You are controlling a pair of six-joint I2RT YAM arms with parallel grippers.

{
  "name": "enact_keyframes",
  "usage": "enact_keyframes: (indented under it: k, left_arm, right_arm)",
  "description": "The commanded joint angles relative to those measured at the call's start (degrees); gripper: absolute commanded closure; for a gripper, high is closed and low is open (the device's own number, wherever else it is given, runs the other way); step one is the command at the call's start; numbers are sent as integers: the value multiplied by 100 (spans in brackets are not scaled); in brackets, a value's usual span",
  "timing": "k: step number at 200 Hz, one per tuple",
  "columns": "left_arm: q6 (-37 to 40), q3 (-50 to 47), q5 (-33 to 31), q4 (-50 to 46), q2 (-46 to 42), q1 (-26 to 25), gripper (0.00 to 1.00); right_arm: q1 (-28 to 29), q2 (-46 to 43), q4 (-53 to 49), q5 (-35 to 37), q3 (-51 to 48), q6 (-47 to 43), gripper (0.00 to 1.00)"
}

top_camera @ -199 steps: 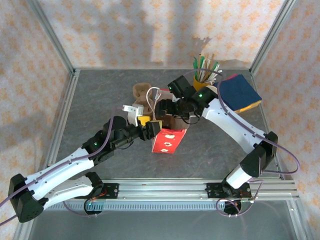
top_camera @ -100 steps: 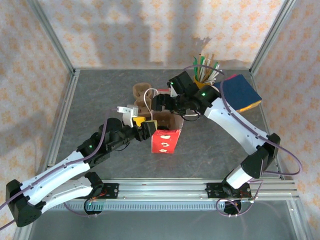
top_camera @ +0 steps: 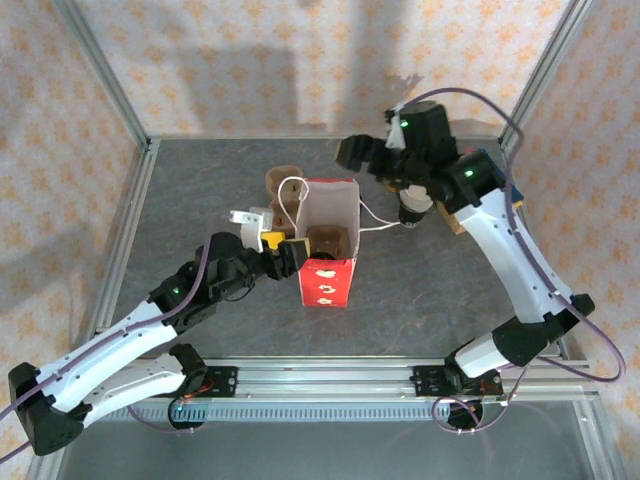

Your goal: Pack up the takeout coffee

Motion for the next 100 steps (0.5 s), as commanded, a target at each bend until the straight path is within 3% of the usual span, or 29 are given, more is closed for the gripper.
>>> enact_keyframes:
  k: [1,49,76,100]
  left_arm:
    - [272,539,-332,-404,8,72,25]
    - [534,1244,-593,-806,183,463,25]
    - [606,1471,-498,-897,327,826,25]
    - [666,1539,-397,-847,432,1045,25]
  right_arm:
    - [-575,27,111,293,159,-429,13]
    - [-1664,866,363,998,426,-1124,20]
    - [-1966,1488,637,1406,613,-1491,27]
    - [-2259,2017,658,1352,804,-1495,33]
